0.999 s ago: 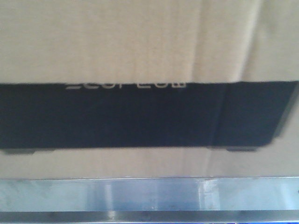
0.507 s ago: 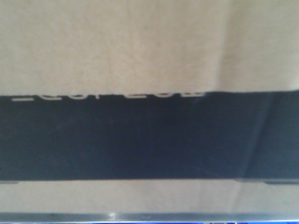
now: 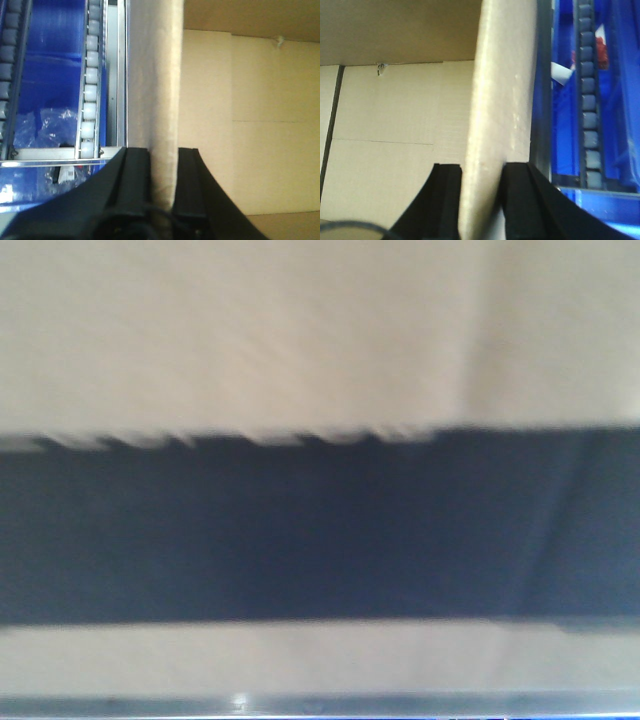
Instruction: Grab box from left shelf to table start
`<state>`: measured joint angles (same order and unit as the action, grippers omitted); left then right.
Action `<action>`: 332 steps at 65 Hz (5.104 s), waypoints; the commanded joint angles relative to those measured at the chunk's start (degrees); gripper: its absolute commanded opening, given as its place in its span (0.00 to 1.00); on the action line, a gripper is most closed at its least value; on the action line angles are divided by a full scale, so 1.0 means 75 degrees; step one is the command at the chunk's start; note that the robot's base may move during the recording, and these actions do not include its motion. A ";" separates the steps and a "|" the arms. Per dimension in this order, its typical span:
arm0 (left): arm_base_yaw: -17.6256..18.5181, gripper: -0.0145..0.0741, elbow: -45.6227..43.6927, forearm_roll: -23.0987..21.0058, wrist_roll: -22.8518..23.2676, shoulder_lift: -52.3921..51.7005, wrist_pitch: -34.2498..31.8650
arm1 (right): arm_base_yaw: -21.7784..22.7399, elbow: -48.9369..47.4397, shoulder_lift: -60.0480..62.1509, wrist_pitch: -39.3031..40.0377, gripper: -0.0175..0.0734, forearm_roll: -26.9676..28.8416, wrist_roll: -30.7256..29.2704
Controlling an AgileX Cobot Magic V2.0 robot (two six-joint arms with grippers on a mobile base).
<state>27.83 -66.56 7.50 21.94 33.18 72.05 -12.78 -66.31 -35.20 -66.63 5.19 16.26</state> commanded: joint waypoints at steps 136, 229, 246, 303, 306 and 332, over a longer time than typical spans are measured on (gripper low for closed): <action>0.1823 0.05 -0.0390 0.3326 0.2104 0.1273 -0.0664 | 0.0047 -0.0255 -0.0512 0.1305 0.27 -0.1520 0.0018; 0.2651 0.05 -0.0977 0.3764 0.2326 0.1388 -0.0489 | 0.0047 -0.0255 -0.1222 0.2020 0.27 -0.2219 0.0018; 0.2651 0.05 -0.0977 0.3764 0.2326 0.1388 -0.0489 | 0.0047 -0.0255 -0.1222 0.1950 0.27 -0.2219 0.0018; 0.2651 0.05 -0.0977 0.3764 0.2326 0.1388 -0.0489 | 0.0047 -0.0255 -0.1222 0.1950 0.27 -0.2219 0.0018; 0.2651 0.05 -0.0977 0.3764 0.2326 0.1388 -0.0489 | 0.0047 -0.0255 -0.1222 0.1950 0.27 -0.2219 0.0018; 0.2651 0.05 -0.0977 0.3764 0.2326 0.1388 -0.0489 | 0.0047 -0.0255 -0.1222 0.1950 0.27 -0.2219 0.0018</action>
<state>47.54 -71.52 28.44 38.68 44.72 72.05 -13.03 -66.26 -44.54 -56.95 -4.42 16.67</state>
